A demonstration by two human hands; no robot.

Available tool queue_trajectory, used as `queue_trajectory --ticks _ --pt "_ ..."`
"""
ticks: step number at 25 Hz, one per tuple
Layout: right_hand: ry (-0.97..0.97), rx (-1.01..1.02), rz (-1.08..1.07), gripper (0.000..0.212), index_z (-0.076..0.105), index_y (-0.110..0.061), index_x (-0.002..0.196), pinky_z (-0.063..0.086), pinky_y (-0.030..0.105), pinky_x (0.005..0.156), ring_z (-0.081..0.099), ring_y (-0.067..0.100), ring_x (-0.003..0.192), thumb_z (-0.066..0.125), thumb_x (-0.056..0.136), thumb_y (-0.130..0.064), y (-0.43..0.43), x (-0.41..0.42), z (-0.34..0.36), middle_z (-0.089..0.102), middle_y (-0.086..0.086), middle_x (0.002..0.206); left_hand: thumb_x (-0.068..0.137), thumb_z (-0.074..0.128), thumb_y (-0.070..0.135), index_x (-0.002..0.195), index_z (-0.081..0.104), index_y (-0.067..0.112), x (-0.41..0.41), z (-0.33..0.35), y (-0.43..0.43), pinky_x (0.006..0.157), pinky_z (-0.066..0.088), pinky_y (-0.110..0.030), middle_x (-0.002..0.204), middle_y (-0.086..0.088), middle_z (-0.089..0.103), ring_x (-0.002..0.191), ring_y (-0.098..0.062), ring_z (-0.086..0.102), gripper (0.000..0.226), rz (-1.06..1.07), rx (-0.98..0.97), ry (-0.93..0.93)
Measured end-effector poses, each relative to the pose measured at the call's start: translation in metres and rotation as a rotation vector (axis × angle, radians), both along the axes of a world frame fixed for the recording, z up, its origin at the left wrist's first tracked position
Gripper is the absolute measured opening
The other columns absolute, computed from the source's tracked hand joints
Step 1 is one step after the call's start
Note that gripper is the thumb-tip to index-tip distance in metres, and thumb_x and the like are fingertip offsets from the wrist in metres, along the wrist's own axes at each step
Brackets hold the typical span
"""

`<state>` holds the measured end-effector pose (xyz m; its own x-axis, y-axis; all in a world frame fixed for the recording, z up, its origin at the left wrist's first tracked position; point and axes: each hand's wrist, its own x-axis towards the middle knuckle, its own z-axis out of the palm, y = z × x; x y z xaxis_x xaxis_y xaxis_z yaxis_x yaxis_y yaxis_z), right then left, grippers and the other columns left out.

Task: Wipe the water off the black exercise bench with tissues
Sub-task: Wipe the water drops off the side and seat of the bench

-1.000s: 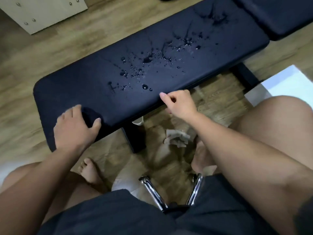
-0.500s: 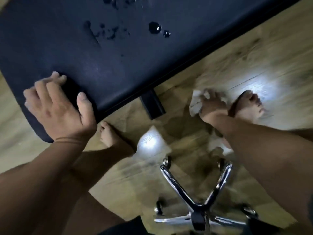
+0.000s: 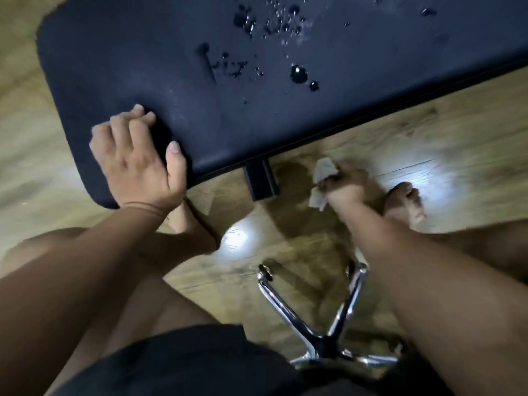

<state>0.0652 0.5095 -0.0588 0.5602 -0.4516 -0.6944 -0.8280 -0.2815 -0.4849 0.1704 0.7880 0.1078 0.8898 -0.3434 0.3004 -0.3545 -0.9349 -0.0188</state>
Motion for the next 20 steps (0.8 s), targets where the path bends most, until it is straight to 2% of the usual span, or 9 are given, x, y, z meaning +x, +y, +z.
queue_trajectory --ticks 2,5,7,9,11,13,16,18,20 --pt "-0.03 -0.001 -0.013 0.036 0.063 -0.016 0.12 0.038 0.022 0.089 0.051 0.033 0.118 0.059 0.084 -0.017 0.03 -0.006 0.034 0.055 0.015 0.126 0.097 0.033 0.043 0.116 0.052 0.003 0.0 0.002 -0.004 0.092 0.033 -0.047 0.123 -0.023 0.056 0.103 -0.042 0.05 0.049 0.015 0.018 0.046" --pt "-0.348 0.081 0.065 0.034 0.068 -0.02 0.111 0.047 0.04 0.097 0.058 0.03 0.102 0.054 0.082 -0.008 0.069 -0.026 0.09 0.056 0.01 0.111 0.093 0.038 0.04 0.116 0.052 0.0 0.002 0.008 -0.009 0.092 0.033 -0.053 0.124 -0.025 0.054 0.105 -0.047 0.048 0.049 0.068 0.064 0.107" --pt "-0.564 0.062 0.072 0.039 0.065 -0.026 0.105 0.05 0.034 0.092 0.061 0.018 0.095 0.05 0.076 -0.003 0.068 -0.024 0.124 0.062 -0.002 0.101 0.09 0.037 0.042 0.117 0.053 -0.002 0.003 0.016 -0.012 0.091 0.033 -0.054 0.125 -0.025 0.053 0.106 -0.047 0.046 0.054 0.123 0.097 0.166" --pt "-0.711 -0.03 -0.116 0.042 0.055 -0.03 0.098 0.048 0.025 0.086 0.059 0.013 0.088 0.048 0.072 0.003 0.046 -0.007 0.149 0.06 -0.01 0.091 0.091 0.032 0.044 0.122 0.054 -0.003 0.002 0.023 -0.017 0.095 0.036 -0.054 0.128 -0.024 0.054 0.11 -0.045 0.046 0.061 0.143 0.123 0.225" --pt "-0.794 -0.176 -0.288 0.037 0.05 -0.032 0.09 0.049 0.03 0.081 0.057 0.016 0.082 0.048 0.071 -0.001 0.016 0.003 0.164 0.06 -0.002 0.09 0.096 0.035 0.043 0.133 0.053 -0.002 -0.001 0.027 -0.013 0.109 0.032 -0.051 0.142 -0.022 0.05 0.125 -0.043 0.044 0.061 0.121 0.077 0.308" --pt "-0.748 -0.245 -0.438 0.027 0.051 -0.027 0.084 0.05 0.034 0.078 0.055 0.017 0.08 0.046 0.071 -0.004 -0.004 0.006 0.162 0.061 0.008 0.093 0.101 0.043 0.038 0.144 0.045 0.001 -0.003 0.03 -0.007 0.119 0.023 -0.048 0.155 -0.018 0.039 0.142 -0.039 0.034 0.058 0.077 0.012 0.411" --pt "-0.713 -0.152 -0.635 0.025 0.053 -0.019 0.089 0.049 0.035 0.079 0.054 0.022 0.081 0.044 0.073 -0.002 0.034 0.02 0.166 0.056 0.013 0.098 0.1 0.046 0.037 0.144 0.043 0.003 -0.003 0.044 -0.008 0.113 0.031 -0.053 0.152 -0.015 0.039 0.136 -0.037 0.037 0.055 0.051 0.051 0.456" --pt "-0.689 -0.084 -0.602 0.028 0.05 -0.018 0.096 0.047 0.026 0.076 0.055 0.026 0.082 0.05 0.076 0.001 0.083 0.025 0.181 0.048 0.011 0.105 0.101 0.046 0.036 0.142 0.042 0.003 -0.001 0.054 -0.014 0.108 0.035 -0.054 0.145 -0.013 0.04 0.129 -0.037 0.039 0.052 0.078 0.078 0.511" --pt "-0.661 0.055 -0.512 0.031 0.049 -0.023 0.089 0.04 0.007 0.062 0.053 0.017 0.074 0.054 0.075 0.004 0.119 0.023 0.191 0.039 0.003 0.107 0.102 0.044 0.036 0.144 0.038 0.004 0.001 0.055 -0.016 0.11 0.033 -0.054 0.149 -0.012 0.036 0.133 -0.036 0.036 0.053 0.096 0.094 0.562"
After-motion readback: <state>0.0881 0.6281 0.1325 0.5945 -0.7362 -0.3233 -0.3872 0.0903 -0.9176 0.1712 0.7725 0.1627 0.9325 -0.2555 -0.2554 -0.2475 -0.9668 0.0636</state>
